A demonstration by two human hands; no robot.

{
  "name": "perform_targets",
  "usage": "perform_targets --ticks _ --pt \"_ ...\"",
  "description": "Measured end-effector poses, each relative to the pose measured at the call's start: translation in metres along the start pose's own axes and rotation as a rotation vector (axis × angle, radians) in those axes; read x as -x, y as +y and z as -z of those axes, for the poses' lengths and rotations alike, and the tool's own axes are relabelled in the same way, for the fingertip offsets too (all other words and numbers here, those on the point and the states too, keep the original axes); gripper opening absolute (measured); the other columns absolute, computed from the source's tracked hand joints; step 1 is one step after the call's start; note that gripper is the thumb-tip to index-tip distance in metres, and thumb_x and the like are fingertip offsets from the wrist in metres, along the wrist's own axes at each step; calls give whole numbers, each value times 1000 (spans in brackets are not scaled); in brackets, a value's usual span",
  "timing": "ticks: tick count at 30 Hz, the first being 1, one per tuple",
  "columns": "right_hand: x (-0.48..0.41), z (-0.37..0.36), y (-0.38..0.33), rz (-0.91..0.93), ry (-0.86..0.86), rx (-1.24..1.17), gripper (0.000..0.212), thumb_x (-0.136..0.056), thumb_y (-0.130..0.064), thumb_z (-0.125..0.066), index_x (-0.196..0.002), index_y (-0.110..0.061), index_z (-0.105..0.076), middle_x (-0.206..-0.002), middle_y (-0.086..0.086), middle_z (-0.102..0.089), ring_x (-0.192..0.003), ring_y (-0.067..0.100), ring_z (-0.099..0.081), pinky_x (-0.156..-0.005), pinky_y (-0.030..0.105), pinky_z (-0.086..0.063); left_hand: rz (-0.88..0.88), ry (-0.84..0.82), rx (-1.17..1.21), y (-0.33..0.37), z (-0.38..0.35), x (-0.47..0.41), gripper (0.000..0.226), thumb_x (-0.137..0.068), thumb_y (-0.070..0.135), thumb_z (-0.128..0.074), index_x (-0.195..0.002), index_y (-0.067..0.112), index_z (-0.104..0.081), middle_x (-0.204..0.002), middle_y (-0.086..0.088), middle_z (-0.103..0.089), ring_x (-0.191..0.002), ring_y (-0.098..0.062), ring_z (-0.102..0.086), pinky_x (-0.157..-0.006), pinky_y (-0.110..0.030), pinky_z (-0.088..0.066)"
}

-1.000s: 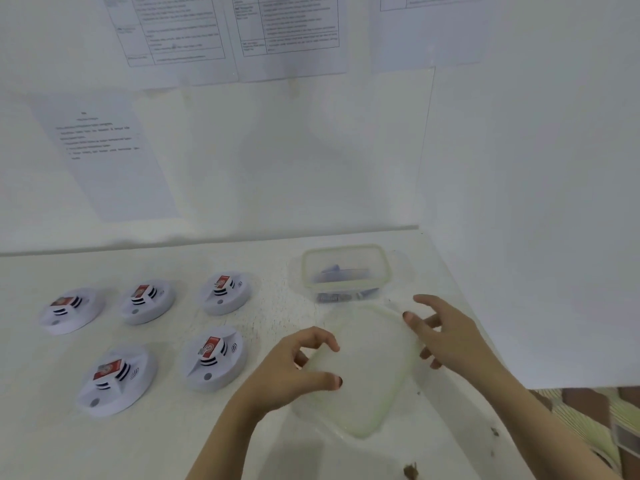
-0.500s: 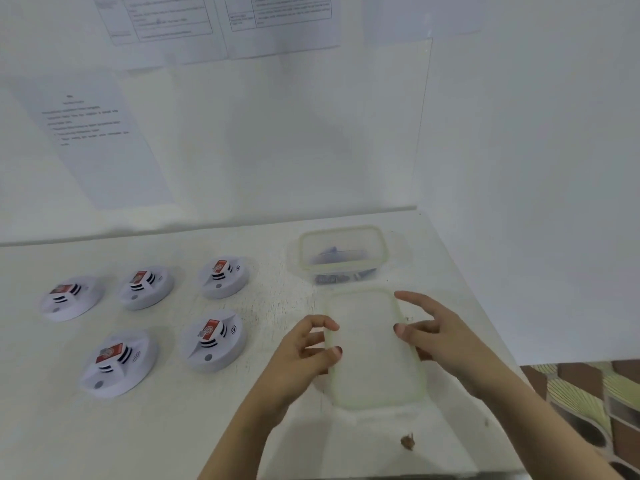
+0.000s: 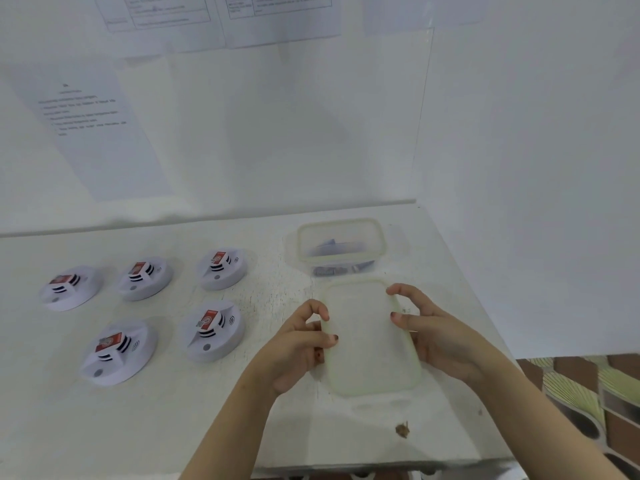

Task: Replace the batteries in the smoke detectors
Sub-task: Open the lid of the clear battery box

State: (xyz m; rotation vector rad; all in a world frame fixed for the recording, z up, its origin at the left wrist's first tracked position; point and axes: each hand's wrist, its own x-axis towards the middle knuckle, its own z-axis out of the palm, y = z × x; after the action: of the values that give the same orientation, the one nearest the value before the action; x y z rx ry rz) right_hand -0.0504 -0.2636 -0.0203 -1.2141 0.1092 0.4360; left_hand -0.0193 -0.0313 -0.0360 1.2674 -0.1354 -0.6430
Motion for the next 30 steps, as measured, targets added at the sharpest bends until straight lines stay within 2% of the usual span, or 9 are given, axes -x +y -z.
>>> perform_targets --ticks 3,7,15,20,23,26,27,29,30 --pt "-2 1 1 0 -22 -10 28 -81 -14 -61 -103 -31 -58 -99 9 -62 -81 25 -57 -69 34 -49 -5 -20 12 -2 2 -2 30 -58 7 -73 -75 24 -55 -82 -9 -57 -75 -25 -51 -63 -34 -33" --pt "-4 4 3 3 -52 -12 26 -83 -13 -65 -100 -31 -58 -98 8 -62 -79 23 -57 -69 34 -49 -3 -35 13 -2 3 -2 30 -58 7 -72 -75 25 -55 -81 -8 -57 -72 -23 -53 -60 -33 -35" --pt "-7 6 4 14 -75 14 22 -79 -20 -62 -97 -32 -58 -97 7 -59 -81 23 -53 -69 34 -44 -115 -27 95 -4 -4 -1 37 -58 0 -71 -83 19 -52 -93 -6 -66 -80 -21 -65 -66 -29 -54" --pt "-8 3 3 83 -50 -38 16 -86 -7 -59 -92 -22 -57 -89 11 -63 -72 21 -61 -62 29 -51 -104 -14 40 -3 -3 0 37 -62 0 -70 -87 23 -58 -98 -5 -66 -84 -20 -65 -72 -31 -52" --pt "-8 3 3 137 9 87 15 -92 -3 -51 -93 -16 -59 -83 16 -58 -69 23 -59 -60 26 -49 -89 -17 -4 -2 -3 2 39 -58 8 -73 -91 26 -61 -97 -5 -66 -85 -21 -64 -76 -34 -47" --pt "-6 10 2 113 -61 163 17 -92 -12 -57 -108 -17 -59 -91 17 -63 -85 27 -61 -80 38 -47 -95 -2 -121 1 -1 2 50 -57 14 -74 -104 27 -62 -99 -3 -67 -88 -20 -64 -78 -32 -51" --pt "-6 12 0 112 -59 218 20 -89 -16 -60 -109 -19 -59 -92 16 -63 -85 27 -59 -81 39 -45 -118 14 -165 3 0 1 55 -57 15 -74 -108 28 -63 -103 -1 -69 -92 -18 -65 -80 -29 -52" --pt "-9 15 -5 127 -20 351 17 -87 -16 -62 -103 -22 -61 -80 9 -53 -72 18 -52 -71 29 -42 -186 50 -202 7 2 -3 53 -59 17 -71 -111 28 -65 -113 8 -68 -105 -7 -63 -85 -21 -49" --pt "-12 16 -9 123 -11 403 14 -87 -13 -62 -98 -22 -60 -76 7 -46 -67 16 -47 -64 23 -39 -206 82 -196 10 2 -5 45 -60 21 -69 -105 27 -69 -117 13 -66 -111 0 -59 -88 -18 -46"
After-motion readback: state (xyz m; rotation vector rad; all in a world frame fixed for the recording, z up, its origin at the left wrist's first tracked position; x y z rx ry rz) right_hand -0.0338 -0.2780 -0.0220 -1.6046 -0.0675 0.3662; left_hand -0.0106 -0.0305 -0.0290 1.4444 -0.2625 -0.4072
